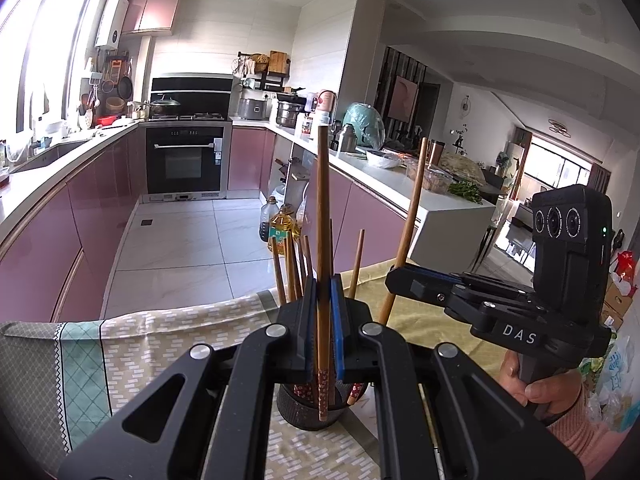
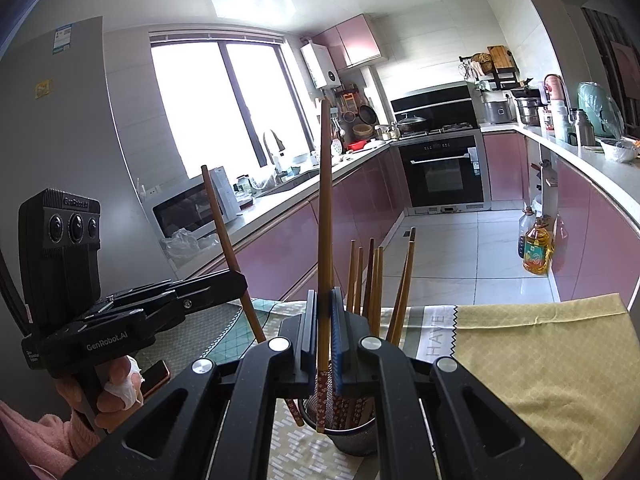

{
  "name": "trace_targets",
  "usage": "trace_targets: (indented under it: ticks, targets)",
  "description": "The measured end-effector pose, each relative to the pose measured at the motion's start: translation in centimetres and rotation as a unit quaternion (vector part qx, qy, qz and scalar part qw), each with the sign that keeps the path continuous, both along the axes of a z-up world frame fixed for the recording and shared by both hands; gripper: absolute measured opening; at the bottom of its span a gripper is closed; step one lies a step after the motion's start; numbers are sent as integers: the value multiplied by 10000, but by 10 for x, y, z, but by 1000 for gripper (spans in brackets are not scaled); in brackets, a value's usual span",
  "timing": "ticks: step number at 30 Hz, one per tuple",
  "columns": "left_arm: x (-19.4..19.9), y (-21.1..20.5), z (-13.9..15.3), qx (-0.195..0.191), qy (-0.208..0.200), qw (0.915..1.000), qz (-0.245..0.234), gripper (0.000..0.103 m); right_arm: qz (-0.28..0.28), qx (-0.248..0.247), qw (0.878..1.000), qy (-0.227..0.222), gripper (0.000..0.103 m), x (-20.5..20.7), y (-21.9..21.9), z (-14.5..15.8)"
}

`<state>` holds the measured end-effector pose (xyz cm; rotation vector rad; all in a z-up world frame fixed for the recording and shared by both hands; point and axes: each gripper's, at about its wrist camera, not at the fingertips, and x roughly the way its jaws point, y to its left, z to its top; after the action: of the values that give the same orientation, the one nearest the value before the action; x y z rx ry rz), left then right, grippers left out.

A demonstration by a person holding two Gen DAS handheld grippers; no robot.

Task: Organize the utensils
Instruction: 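Lower both chopsticks into the mesh cup beside the others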

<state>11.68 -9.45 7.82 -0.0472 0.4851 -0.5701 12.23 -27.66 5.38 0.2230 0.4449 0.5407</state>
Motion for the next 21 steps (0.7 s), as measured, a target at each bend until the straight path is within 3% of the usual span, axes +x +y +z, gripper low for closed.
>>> trace_targets:
  ticks: [21]
  targets:
    - [-5, -8, 10, -65, -48, 10000, 28, 8, -128, 51, 9999, 75, 5, 13, 0, -7]
